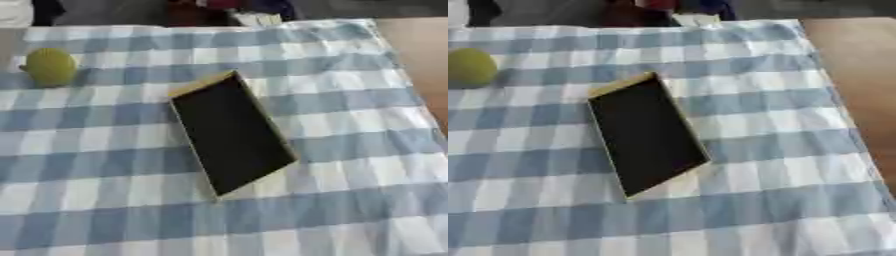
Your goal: Pick up objects on the table and place them in the box.
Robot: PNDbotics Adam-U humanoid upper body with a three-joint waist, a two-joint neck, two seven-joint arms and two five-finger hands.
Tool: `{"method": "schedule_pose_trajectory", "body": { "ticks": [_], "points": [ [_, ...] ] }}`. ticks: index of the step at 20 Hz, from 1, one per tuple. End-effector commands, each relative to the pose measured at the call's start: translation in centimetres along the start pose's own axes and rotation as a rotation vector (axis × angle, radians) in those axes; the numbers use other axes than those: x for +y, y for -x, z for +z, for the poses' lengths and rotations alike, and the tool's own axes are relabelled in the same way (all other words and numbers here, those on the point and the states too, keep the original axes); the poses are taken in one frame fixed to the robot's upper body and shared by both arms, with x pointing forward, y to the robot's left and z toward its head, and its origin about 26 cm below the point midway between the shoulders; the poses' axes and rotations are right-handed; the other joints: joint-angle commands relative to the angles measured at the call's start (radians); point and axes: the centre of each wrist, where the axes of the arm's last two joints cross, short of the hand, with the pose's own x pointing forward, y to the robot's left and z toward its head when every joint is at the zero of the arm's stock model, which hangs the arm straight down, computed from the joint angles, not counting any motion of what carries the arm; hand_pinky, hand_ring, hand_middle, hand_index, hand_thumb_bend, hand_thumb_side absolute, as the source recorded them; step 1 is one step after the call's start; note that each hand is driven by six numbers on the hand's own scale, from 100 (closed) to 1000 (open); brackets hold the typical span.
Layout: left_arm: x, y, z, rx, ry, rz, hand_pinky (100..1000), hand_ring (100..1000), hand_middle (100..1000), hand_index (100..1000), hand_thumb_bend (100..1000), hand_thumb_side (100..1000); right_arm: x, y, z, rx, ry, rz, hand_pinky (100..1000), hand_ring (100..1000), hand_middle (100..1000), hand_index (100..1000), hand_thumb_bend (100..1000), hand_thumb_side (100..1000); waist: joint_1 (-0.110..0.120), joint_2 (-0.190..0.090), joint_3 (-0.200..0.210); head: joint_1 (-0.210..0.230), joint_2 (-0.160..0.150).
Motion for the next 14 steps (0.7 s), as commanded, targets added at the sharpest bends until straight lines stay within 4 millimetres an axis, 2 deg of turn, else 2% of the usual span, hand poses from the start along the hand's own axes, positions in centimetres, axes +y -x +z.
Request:
{"method": "schedule_pose_trajectory", "body": {
  "ticks": [1, 10, 14],
  "points": [
    [0.6, -0.7, -1.0, -0.046, 0.0, -0.025, 806, 787, 741, 902, 375, 671, -0.7, -0.5, -0.6, -0.033, 0.005, 0.026, 819, 771, 748, 716, 100, 668, 0.0, -0.023, -0.002, -0.006, -0.003],
    [0.7, -0.7, -1.1, -0.05, 0.0, -0.036, 809, 790, 744, 900, 378, 657, -0.8, -0.5, -0.6, -0.034, 0.011, 0.033, 819, 769, 748, 717, 100, 668, -0.004, -0.021, -0.002, -0.001, -0.002],
    [1.1, -1.4, -2.7, -0.074, 0.045, -0.128, 822, 799, 739, 905, 382, 639, -0.8, -0.5, -0.5, -0.032, 0.005, 0.039, 819, 768, 748, 717, 100, 666, -0.002, -0.028, 0.0, -0.007, 0.013]
  ]
}}
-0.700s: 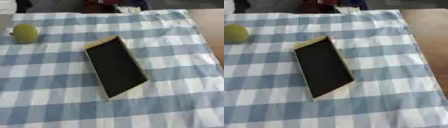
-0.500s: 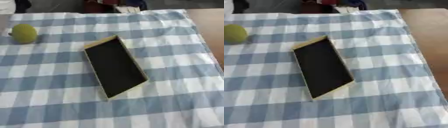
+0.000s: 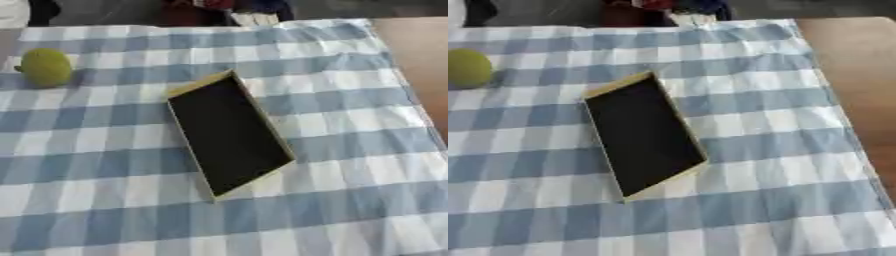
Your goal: Pick up objects on the table and place them in the box.
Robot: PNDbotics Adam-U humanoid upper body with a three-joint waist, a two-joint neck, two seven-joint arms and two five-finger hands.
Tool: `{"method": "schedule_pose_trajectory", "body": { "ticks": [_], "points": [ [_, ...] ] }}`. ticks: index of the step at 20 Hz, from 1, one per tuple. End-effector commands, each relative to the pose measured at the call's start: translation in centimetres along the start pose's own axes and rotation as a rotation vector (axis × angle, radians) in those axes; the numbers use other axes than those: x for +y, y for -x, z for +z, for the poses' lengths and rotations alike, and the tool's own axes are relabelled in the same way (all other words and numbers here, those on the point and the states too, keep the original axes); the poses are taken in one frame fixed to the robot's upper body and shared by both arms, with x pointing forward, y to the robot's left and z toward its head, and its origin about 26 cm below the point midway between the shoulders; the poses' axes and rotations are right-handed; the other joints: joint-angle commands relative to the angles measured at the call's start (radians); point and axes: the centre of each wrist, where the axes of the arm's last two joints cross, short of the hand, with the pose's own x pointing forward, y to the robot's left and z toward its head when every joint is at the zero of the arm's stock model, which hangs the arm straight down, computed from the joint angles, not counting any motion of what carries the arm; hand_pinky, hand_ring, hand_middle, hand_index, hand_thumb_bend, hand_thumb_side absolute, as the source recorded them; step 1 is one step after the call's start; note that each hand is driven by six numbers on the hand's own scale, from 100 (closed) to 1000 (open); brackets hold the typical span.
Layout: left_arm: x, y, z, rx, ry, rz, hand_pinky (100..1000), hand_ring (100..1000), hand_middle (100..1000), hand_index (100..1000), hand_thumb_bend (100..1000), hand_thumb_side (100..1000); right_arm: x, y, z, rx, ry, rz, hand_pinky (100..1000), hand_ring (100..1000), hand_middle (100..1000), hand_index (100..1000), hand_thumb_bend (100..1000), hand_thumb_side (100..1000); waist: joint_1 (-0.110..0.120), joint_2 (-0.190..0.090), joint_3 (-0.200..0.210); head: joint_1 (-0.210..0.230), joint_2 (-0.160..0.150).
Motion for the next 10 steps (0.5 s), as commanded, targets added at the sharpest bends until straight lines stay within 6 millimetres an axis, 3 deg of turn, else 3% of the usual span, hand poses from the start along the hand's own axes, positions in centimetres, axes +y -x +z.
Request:
{"method": "schedule_pose_trajectory", "body": {
  "ticks": [1, 4, 7, 10],
  "points": [
    [1.1, -1.1, -2.8, -0.062, 0.056, -0.125, 826, 799, 720, 900, 384, 642, -0.7, -0.6, -0.6, -0.035, -0.002, 0.03, 818, 767, 747, 718, 100, 665, 0.003, -0.03, 0.002, -0.009, 0.017],
    [0.8, -1.1, -5.1, -0.068, 0.175, -0.241, 823, 803, 716, 903, 372, 669, -0.6, -0.5, -0.5, -0.025, -0.01, 0.032, 817, 761, 742, 715, 100, 658, 0.004, -0.039, 0.003, -0.014, 0.033],
    [-0.1, -0.2, -6.9, -0.034, 0.329, -0.232, 823, 816, 754, 902, 364, 694, -0.5, -0.5, -0.4, -0.016, -0.021, 0.032, 817, 760, 743, 717, 100, 665, 0.001, -0.046, 0.002, -0.008, 0.042],
    [-1.3, 1.0, -7.7, -0.025, 0.516, -0.247, 833, 792, 747, 904, 339, 690, -0.5, -0.5, -0.3, -0.014, -0.033, 0.037, 815, 755, 738, 714, 100, 663, -0.001, -0.05, 0.001, 0.002, 0.058]
  ]
}}
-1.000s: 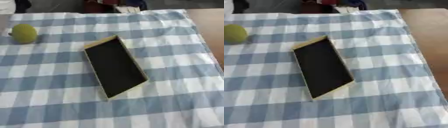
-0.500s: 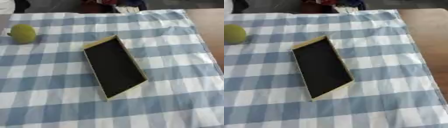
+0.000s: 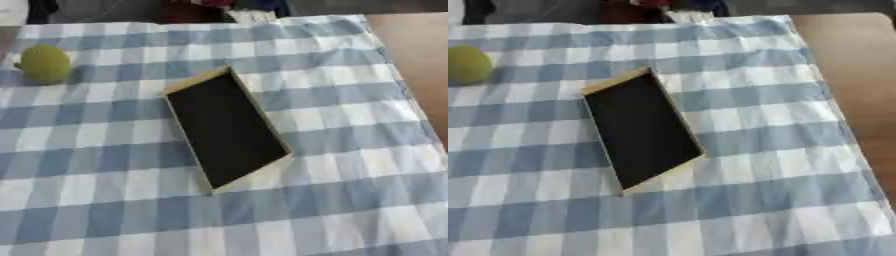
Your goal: Pick up objects on the table and place them in the box.
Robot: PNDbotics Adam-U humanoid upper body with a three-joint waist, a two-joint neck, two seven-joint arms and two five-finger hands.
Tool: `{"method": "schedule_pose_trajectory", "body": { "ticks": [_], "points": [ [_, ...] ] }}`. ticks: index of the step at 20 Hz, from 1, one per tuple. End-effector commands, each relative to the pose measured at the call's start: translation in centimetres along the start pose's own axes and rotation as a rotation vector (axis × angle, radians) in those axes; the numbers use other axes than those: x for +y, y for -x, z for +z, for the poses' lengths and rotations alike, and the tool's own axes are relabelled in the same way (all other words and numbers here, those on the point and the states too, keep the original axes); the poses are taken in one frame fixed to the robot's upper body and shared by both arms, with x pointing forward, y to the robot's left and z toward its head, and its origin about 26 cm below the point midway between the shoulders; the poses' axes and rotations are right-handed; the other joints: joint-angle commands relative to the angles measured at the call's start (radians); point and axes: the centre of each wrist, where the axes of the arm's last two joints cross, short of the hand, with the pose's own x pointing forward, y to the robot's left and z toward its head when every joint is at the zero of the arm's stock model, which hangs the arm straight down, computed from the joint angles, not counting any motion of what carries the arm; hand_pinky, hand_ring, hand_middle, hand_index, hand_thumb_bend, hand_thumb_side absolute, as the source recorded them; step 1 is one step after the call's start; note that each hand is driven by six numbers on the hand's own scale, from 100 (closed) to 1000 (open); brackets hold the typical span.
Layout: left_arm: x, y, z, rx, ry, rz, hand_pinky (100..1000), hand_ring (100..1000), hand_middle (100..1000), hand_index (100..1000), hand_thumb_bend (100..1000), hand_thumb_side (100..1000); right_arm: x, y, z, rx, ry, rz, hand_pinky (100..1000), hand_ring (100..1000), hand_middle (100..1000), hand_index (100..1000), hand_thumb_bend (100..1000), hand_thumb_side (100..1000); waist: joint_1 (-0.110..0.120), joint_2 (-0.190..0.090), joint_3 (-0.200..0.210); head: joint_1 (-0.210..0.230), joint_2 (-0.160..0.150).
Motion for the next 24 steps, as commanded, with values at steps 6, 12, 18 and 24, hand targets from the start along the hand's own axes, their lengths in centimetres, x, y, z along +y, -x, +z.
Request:
{"method": "schedule_pose_trajectory", "body": {
  "ticks": [6, 12, 18, 24],
  "points": [
    [-1.3, 0.8, -3.0, -0.067, 0.461, -0.227, 907, 879, 869, 905, 406, 486, -0.4, -0.6, -0.6, -0.026, -0.016, 0.021, 813, 752, 734, 712, 100, 664, -0.006, -0.025, 0.006, -0.006, 0.019],
    [-1.6, 2.1, -4.4, 0.077, 0.608, -0.47, 956, 921, 900, 929, 424, 156, -0.4, -0.6, -0.6, -0.025, -0.022, 0.029, 812, 749, 730, 710, 100, 666, -0.008, -0.026, 0.006, -0.02, 0.025],
    [-1.4, 3.2, -6.1, 0.121, 0.63, -0.615, 948, 913, 915, 995, 493, 325, -0.4, -0.6, -0.6, -0.022, -0.032, 0.033, 812, 749, 730, 709, 100, 676, -0.003, -0.026, 0.011, -0.011, 0.035],
    [-3.4, 5.8, -7.9, 0.177, 0.737, -0.606, 954, 917, 906, 990, 502, 258, -0.2, -0.7, -0.7, -0.021, -0.046, 0.03, 816, 746, 727, 715, 100, 678, -0.002, -0.027, 0.009, 0.015, 0.042]
  ]
}}
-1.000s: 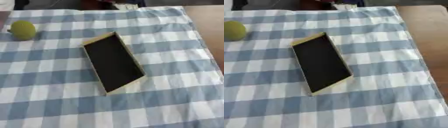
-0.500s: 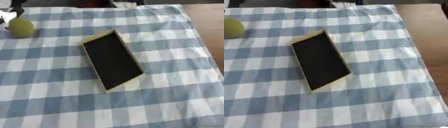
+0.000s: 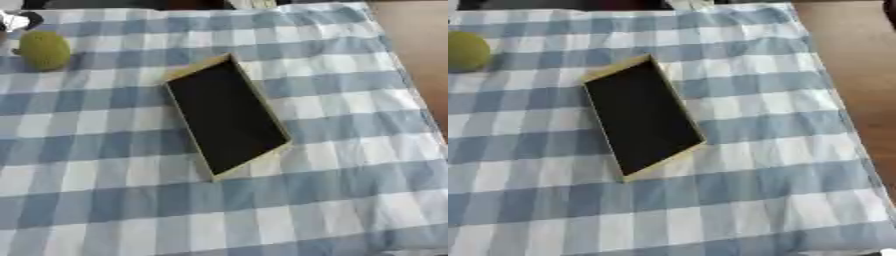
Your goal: Pick up objects on the table and place them in the box.
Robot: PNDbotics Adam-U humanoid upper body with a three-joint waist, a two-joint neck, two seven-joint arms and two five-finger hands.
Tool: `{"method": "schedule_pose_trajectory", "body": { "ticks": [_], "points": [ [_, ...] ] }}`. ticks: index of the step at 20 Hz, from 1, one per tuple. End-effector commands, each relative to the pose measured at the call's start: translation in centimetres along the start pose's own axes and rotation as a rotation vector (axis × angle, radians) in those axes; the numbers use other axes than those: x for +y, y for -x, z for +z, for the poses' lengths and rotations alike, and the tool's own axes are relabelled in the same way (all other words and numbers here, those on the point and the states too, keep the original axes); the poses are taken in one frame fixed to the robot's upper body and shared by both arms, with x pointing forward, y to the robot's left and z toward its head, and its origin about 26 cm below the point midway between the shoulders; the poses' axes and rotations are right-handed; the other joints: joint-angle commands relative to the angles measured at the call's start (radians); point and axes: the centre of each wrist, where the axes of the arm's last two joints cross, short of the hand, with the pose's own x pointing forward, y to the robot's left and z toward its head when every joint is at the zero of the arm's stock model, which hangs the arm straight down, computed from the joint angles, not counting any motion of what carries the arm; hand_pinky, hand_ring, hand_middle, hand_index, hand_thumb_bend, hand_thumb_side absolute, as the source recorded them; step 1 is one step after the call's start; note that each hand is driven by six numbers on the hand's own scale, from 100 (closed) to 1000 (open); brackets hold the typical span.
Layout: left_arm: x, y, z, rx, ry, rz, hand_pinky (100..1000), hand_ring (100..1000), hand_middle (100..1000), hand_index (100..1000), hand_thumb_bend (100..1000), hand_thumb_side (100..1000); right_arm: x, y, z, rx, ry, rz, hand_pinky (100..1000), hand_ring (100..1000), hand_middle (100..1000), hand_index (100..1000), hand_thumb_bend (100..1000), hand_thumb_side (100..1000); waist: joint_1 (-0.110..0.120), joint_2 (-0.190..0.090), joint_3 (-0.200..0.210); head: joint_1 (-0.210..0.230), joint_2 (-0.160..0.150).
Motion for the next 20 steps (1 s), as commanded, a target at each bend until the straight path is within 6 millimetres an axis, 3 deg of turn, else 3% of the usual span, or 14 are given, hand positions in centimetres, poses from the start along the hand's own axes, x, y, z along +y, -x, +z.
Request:
{"method": "schedule_pose_trajectory", "body": {
  "ticks": [1, 2, 3, 5, 13, 20],
  "points": [
    [0.2, 1.2, -1.0, 0.035, 0.054, -0.017, 957, 921, 910, 988, 503, 227, -0.7, -0.7, -0.8, -0.035, -0.008, 0.024, 817, 746, 726, 715, 100, 679, 0.0, -0.023, -0.002, 0.015, 0.006],
    [0.0, 1.5, -1.3, 0.049, 0.076, -0.013, 958, 923, 913, 987, 503, 209, -0.7, -0.7, -0.8, -0.034, -0.007, 0.025, 816, 746, 726, 715, 100, 680, 0.001, -0.022, -0.002, 0.018, 0.005],
    [-0.3, 1.8, -1.6, 0.068, 0.1, -0.012, 960, 925, 924, 988, 504, 129, -0.7, -0.7, -0.7, -0.033, -0.007, 0.026, 816, 745, 725, 714, 100, 680, 0.001, -0.021, -0.004, 0.021, 0.001],
    [-0.7, 2.2, -2.0, 0.101, 0.136, -0.017, 958, 922, 929, 1000, 508, 100, -0.7, -0.6, -0.7, -0.033, -0.006, 0.025, 817, 744, 724, 714, 100, 680, 0.003, -0.018, -0.006, 0.024, -0.009],
    [-1.9, 3.2, -2.5, 0.146, 0.208, -0.013, 958, 917, 911, 978, 545, 100, -0.7, -0.7, -0.7, -0.034, 0.004, 0.024, 815, 741, 720, 711, 100, 685, 0.007, 0.001, -0.018, -0.002, -0.108],
    [-2.5, 3.5, -2.9, 0.209, 0.239, -0.014, 947, 911, 897, 986, 522, 100, -0.6, -0.7, -0.8, -0.037, 0.005, 0.022, 815, 738, 716, 709, 100, 690, 0.007, 0.017, -0.031, -0.009, -0.126]
  ]
}}
